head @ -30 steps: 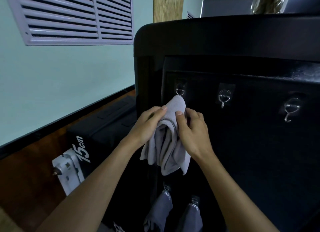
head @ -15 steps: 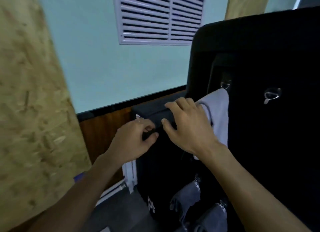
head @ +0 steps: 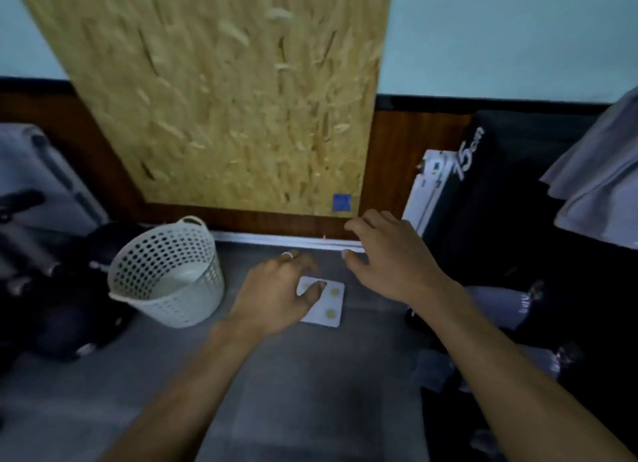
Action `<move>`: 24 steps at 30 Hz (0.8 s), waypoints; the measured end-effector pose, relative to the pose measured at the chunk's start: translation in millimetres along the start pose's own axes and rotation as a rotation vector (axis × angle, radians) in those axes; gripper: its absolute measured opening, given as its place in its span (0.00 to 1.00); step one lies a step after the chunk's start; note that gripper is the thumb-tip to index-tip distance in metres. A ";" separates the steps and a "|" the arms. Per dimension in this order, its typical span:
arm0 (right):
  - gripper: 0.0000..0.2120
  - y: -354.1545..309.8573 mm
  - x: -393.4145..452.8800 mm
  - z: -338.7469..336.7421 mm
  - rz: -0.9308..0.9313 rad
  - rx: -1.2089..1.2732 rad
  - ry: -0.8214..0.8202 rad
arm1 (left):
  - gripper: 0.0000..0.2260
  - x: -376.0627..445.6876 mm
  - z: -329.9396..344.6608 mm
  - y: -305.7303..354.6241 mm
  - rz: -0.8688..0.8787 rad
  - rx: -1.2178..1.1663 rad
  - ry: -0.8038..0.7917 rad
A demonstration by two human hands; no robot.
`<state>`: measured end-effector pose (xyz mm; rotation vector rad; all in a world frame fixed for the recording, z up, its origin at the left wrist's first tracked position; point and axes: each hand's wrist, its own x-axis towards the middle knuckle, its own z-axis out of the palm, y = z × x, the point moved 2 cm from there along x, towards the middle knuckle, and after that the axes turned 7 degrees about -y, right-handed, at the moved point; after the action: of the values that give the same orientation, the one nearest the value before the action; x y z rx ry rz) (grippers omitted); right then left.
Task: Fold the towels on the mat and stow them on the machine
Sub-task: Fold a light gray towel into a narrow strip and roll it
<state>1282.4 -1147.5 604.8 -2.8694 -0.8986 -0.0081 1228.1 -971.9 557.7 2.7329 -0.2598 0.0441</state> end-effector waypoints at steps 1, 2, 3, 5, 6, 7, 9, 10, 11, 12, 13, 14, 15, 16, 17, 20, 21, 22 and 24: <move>0.20 -15.2 0.4 9.6 -0.034 0.013 -0.021 | 0.20 -20.5 3.7 -11.2 -0.044 0.005 0.000; 0.21 -31.0 0.8 19.8 -0.069 0.021 -0.047 | 0.20 -41.9 7.3 -21.3 -0.087 0.010 -0.001; 0.21 -47.8 1.1 30.0 -0.105 0.028 -0.080 | 0.20 -63.6 10.9 -30.3 -0.130 0.011 -0.001; 0.22 -80.0 0.0 50.3 -0.184 0.029 -0.144 | 0.21 -106.0 20.4 -45.5 -0.210 0.027 0.010; 0.22 -96.4 -2.4 60.0 -0.221 0.032 -0.170 | 0.21 -127.4 24.2 -50.8 -0.248 0.033 0.024; 0.22 -112.2 -6.4 69.2 -0.253 0.037 -0.196 | 0.22 -148.7 27.6 -54.3 -0.289 0.030 0.035; 0.22 -142.0 -17.7 88.2 -0.328 0.037 -0.243 | 0.21 -192.6 35.4 -56.6 -0.390 0.007 0.047; 0.22 -156.4 -24.6 98.2 -0.376 0.024 -0.273 | 0.20 -214.4 40.1 -56.5 -0.446 -0.001 0.057; 0.22 -170.4 -33.0 107.5 -0.424 0.012 -0.310 | 0.18 -235.8 44.7 -53.9 -0.500 -0.003 0.068; 0.22 -183.9 -42.6 116.2 -0.472 0.008 -0.346 | 0.16 -256.8 49.7 -50.1 -0.553 -0.003 0.081; 0.22 -196.9 -53.0 124.2 -0.521 0.005 -0.374 | 0.16 -278.0 55.3 -45.4 -0.604 -0.001 0.095; 0.22 -209.2 -64.5 132.0 -0.572 -0.002 -0.394 | 0.16 -299.3 61.6 -39.4 -0.657 -0.002 0.106; 0.22 -221.1 -77.5 140.0 -0.622 -0.014 -0.411 | 0.16 -320.9 68.6 -31.6 -0.712 -0.006 0.110; 0.22 -232.7 -91.5 147.9 -0.673 -0.024 -0.427 | 0.16 -342.6 76.7 -22.8 -0.766 -0.012 0.116; 0.22 -244.4 -106.5 155.7 -0.721 -0.027 -0.445 | 0.15 -364.7 85.0 -13.3 -0.820 -0.020 0.123; 0.22 -281.5 -156.7 174.0 -0.861 -0.025 -0.501 | 0.15 -432.5 106.8 19.9 -0.978 -0.051 0.152; 0.22 -295.1 -175.6 178.1 -0.909 -0.029 -0.521 | 0.15 -455.1 112.0 33.0 -1.032 -0.066 0.157; 0.22 -309.0 -194.7 182.0 -0.959 -0.036 -0.536 | 0.15 -477.2 117.3 45.8 -1.087 -0.081 0.165; 0.21 -337.3 -231.6 189.0 -1.060 -0.063 -0.554 | 0.15 -519.7 127.7 69.1 -1.188 -0.094 0.192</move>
<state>893.8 -980.2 449.7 -2.0805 -2.4005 0.6620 703.9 -993.0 431.4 2.3347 1.3414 -0.0362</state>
